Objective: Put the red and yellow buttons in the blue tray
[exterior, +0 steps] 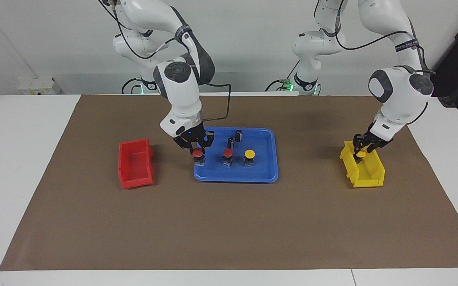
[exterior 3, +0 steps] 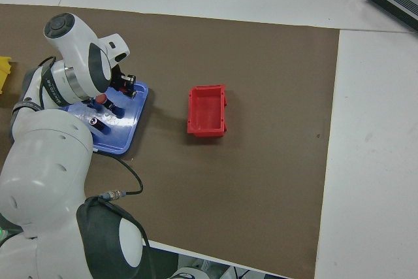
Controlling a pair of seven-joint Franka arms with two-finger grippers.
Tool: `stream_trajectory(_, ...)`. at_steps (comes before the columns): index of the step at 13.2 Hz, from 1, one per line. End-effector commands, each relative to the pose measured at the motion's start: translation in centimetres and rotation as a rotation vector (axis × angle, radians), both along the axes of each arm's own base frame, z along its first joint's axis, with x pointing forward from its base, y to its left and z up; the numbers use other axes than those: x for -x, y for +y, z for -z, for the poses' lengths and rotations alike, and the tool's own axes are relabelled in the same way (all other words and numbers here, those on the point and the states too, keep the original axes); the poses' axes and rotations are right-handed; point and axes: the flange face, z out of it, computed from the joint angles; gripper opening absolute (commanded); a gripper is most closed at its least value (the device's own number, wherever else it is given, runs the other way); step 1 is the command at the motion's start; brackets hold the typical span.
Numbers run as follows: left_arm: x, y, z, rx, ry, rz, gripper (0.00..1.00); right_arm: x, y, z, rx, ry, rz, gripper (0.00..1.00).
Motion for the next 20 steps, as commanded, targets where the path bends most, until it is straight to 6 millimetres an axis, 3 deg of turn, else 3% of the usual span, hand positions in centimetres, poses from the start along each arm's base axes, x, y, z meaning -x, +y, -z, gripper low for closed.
stream_trajectory(1,0.0,0.2,1.5,-0.018,-0.012,0.011,0.21,0.7,0.6,1.2,-0.002,-0.003,0.017,0.35)
stream_trajectory(2,0.0,0.2,1.3,-0.017,-0.009,0.008,0.01,1.2,1.9,1.9,0.001,0.001,0.01,0.36)
stream_trajectory(4,-1.1,0.0,-0.4,-0.016,0.006,0.008,0.01,1.9,2.6,3.3,0.011,0.013,0.005,0.37)
stream_trajectory(6,-2.8,-0.5,-5.7,-0.078,0.045,0.021,0.01,2.4,2.5,4.5,0.006,0.002,0.003,0.41)
stream_trajectory(7,-4.0,-2.5,-9.4,-0.155,0.052,0.008,0.01,2.6,2.4,4.9,0.006,0.002,0.003,0.49)
stream_trajectory(8,-4.3,-4.2,-10.9,-0.159,0.056,-0.024,0.01,2.5,2.3,4.8,0.011,0.009,0.002,0.73)
stream_trajectory(9,-4.1,-6.6,-10.8,-0.136,0.051,-0.044,0.01,2.1,1.9,4.4,0.014,0.01,0.01,1.0)
stream_trajectory(10,-3.4,-9.5,-9.4,-0.108,0.047,-0.07,0.01,1.4,1.3,3.3,0.018,0.008,0.019,1.0)
stream_trajectory(12,-2.2,-14.6,-7.9,-0.099,0.04,-0.079,0.01,-1.4,-3.0,-2.4,0.05,0.028,0.086,1.0)
stream_trajectory(14,-0.7,-21.9,-7.4,-0.07,0.033,-0.134,0.01,-2.8,-8.6,-8.7,0.065,0.047,0.161,1.0)
stream_trajectory(17,2.0,-30.1,-7.0,0.017,0.028,-0.158,0.01,-1.0,-17.4,-15.3,0.064,0.057,0.117,1.0)
stream_trajectory(19,3.2,-34.5,-4.7,0.028,0.02,-0.163,0.01,1.2,-21.7,-19.1,0.041,0.067,0.084,1.0)
stream_trajectory(20,3.3,-35.6,-3.4,0.03,0.015,-0.169,0.01,1.9,-23.4,-20.4,0.017,0.062,0.073,1.0)
